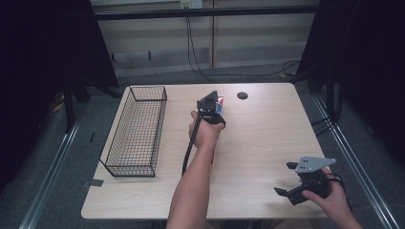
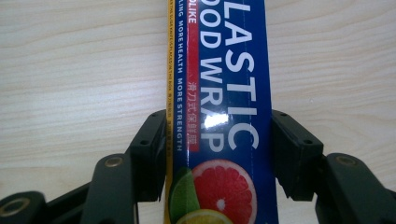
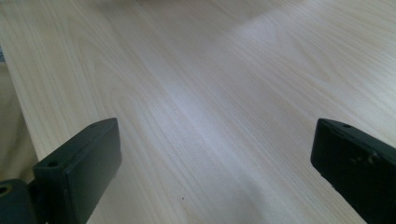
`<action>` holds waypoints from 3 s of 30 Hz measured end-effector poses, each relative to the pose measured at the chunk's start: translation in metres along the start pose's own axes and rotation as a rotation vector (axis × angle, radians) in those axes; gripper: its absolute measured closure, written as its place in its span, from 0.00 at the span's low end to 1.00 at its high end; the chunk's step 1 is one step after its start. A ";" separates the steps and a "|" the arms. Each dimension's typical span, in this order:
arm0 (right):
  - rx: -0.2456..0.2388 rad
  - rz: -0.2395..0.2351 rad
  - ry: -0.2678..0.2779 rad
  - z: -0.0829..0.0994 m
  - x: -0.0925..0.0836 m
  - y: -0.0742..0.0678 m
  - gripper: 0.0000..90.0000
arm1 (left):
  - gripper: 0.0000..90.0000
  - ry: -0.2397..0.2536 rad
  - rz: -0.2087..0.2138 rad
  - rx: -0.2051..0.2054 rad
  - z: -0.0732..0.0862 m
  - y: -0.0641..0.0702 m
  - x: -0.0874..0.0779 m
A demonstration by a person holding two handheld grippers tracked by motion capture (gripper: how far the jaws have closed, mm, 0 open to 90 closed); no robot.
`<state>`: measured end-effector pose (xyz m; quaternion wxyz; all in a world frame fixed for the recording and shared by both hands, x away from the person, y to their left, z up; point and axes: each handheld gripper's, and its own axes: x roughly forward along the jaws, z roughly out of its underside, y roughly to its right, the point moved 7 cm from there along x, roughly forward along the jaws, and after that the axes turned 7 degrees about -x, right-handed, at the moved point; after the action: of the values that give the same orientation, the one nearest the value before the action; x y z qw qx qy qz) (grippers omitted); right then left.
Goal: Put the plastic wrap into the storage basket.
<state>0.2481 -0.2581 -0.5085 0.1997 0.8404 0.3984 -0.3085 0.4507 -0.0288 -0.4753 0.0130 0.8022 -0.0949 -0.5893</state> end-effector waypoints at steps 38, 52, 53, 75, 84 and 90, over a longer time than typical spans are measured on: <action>-0.002 -0.004 -0.004 0.000 0.001 -0.001 0.02 | 0.49 0.017 -0.005 -0.079 -0.010 -0.042 -0.042; -0.009 -0.002 -0.003 -0.001 0.000 -0.001 0.02 | 0.49 0.013 -0.015 -0.083 -0.011 -0.056 -0.057; -0.007 -0.007 -0.002 -0.001 0.000 -0.002 0.02 | 0.49 0.015 -0.018 -0.078 -0.011 -0.057 -0.058; -0.008 -0.011 -0.008 -0.001 0.001 -0.002 0.02 | 0.49 0.016 -0.029 -0.090 -0.015 -0.074 -0.080; -0.005 -0.010 -0.014 0.000 0.002 -0.003 0.02 | 0.49 0.026 -0.032 -0.114 -0.016 -0.083 -0.089; -0.011 -0.010 -0.011 -0.001 0.002 -0.003 0.02 | 0.49 0.032 -0.037 -0.117 -0.017 -0.090 -0.095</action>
<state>0.2472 -0.2545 -0.5097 0.2050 0.8354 0.4033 -0.3120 0.4515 0.0736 -0.3921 0.0506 0.8110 -0.0455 -0.5811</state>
